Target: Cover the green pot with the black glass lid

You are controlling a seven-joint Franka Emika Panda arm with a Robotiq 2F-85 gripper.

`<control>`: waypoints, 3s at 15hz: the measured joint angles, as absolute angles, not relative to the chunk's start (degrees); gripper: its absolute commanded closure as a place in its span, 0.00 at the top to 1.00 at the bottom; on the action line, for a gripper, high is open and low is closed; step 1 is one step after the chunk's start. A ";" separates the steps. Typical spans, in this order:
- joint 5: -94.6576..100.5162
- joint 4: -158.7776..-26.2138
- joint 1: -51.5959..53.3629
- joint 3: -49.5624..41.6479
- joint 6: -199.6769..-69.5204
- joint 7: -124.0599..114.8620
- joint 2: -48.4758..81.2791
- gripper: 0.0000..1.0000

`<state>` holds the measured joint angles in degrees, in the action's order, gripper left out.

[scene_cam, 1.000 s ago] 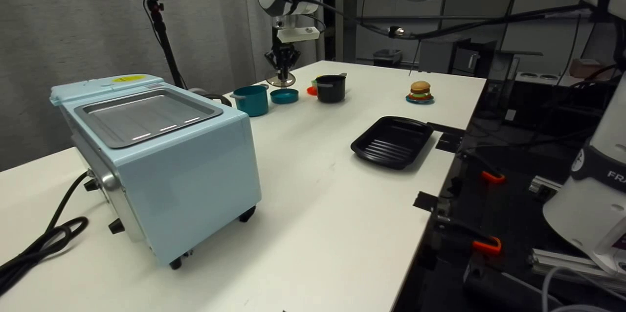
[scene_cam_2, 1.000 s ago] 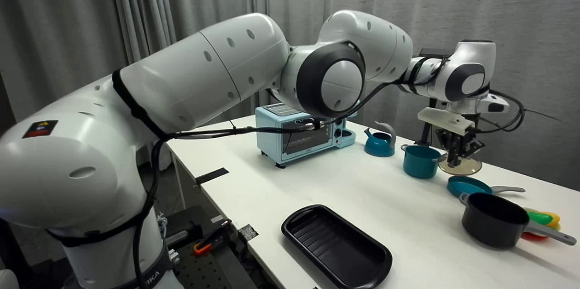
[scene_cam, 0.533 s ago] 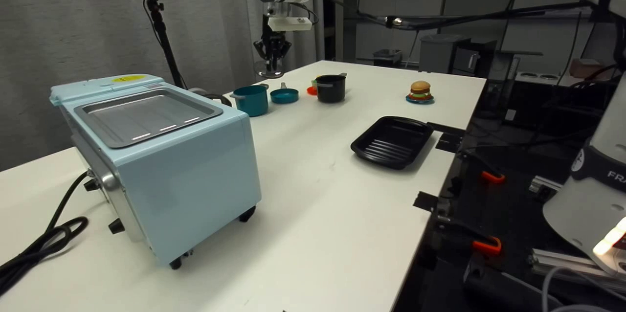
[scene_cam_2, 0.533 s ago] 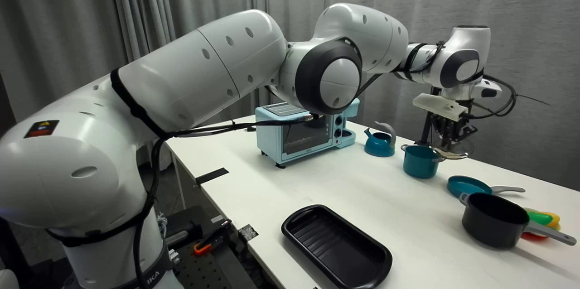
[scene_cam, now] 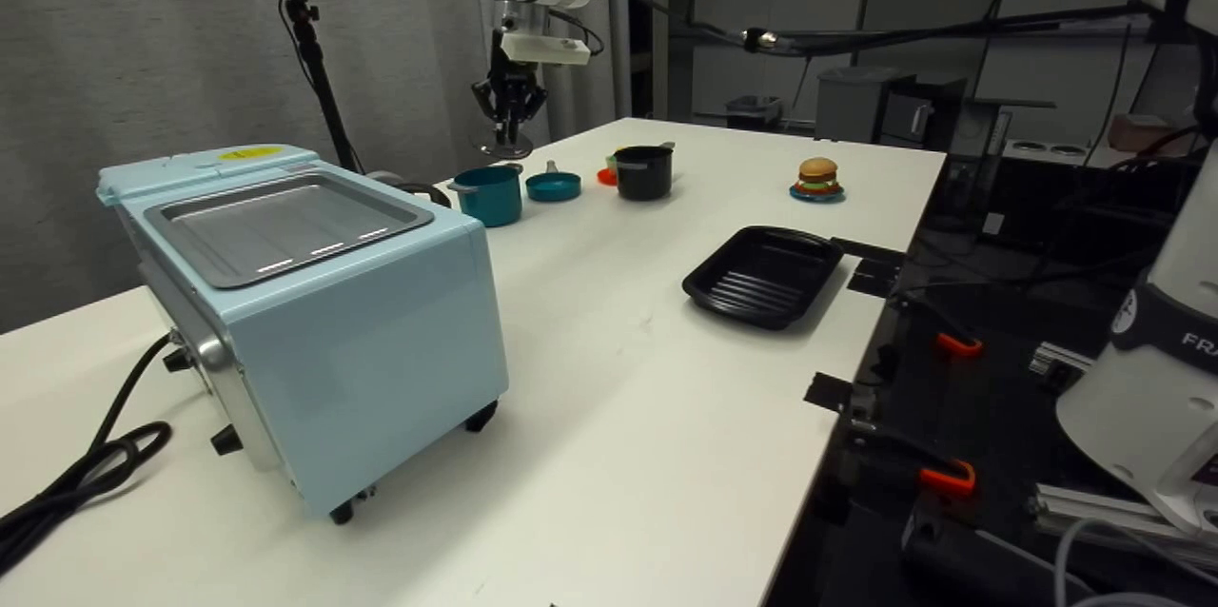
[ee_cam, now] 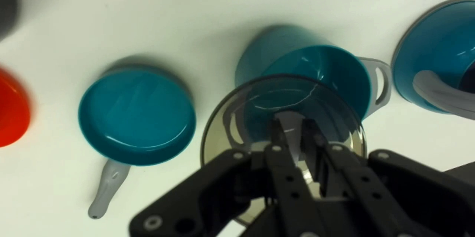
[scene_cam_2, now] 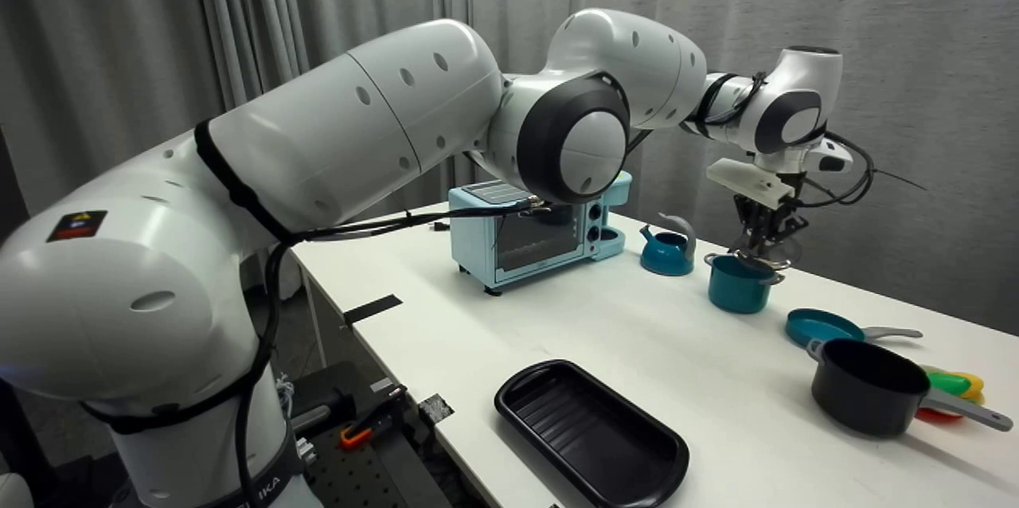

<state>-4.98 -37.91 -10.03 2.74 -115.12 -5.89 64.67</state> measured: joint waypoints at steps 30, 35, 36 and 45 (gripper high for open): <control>-4.98 -34.63 -11.76 4.11 -115.23 -5.70 67.21 0.04; -4.99 -34.43 -11.81 5.12 -115.23 -4.80 67.26 0.04; -4.99 -34.35 -11.85 5.32 -115.23 -4.64 67.27 0.04; -4.99 -34.26 -12.25 6.42 -114.97 -2.04 67.30 0.59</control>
<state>-4.99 -34.26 -12.25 6.42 -114.97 -2.04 67.30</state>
